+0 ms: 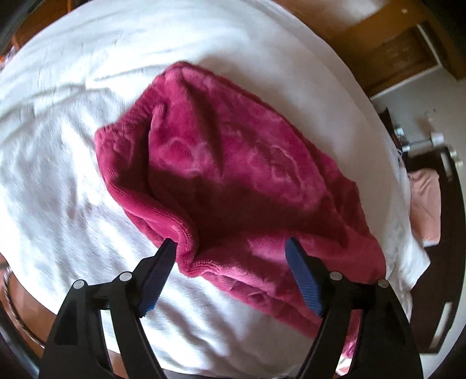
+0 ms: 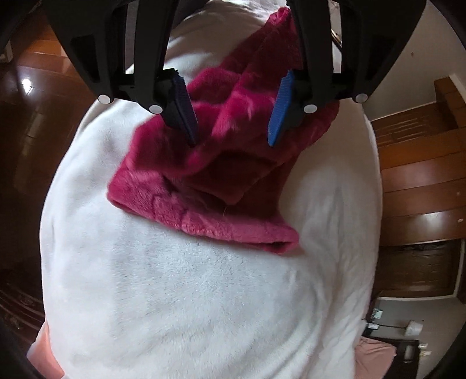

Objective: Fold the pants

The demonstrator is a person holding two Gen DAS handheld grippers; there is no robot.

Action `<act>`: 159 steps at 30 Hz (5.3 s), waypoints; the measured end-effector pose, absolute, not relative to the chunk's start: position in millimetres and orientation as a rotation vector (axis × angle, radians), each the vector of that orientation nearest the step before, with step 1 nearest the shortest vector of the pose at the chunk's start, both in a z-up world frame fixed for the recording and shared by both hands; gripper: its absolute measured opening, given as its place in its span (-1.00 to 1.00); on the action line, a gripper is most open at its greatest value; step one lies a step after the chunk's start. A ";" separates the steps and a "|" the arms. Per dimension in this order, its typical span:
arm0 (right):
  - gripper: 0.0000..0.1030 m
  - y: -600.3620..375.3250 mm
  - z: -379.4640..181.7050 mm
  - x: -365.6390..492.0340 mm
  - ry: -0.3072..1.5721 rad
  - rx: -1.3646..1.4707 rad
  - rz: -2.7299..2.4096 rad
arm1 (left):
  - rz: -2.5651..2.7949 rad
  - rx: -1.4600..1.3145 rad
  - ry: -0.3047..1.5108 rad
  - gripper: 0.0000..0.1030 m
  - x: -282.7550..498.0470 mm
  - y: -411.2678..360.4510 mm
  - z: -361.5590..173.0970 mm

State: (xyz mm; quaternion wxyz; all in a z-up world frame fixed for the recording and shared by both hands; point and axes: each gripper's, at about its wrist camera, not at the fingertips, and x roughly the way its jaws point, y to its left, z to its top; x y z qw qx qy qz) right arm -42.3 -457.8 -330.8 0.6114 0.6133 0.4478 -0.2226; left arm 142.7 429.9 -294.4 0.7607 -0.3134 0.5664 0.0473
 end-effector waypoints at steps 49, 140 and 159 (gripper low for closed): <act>-0.91 -428.3 -286.2 -9.3 1.172 0.713 -0.641 | 0.327 -0.999 1.235 0.18 133.4 505.2 -355.4; -0.22 -309.6 -305.7 37.2 1.310 0.435 -0.499 | 0.027 -0.380 1.252 -1.00 384.5 199.0 -289.3; -0.09 -421.0 -306.1 -83.5 1.170 0.902 -0.740 | -0.025 -0.113 1.309 0.08 318.6 182.1 -295.4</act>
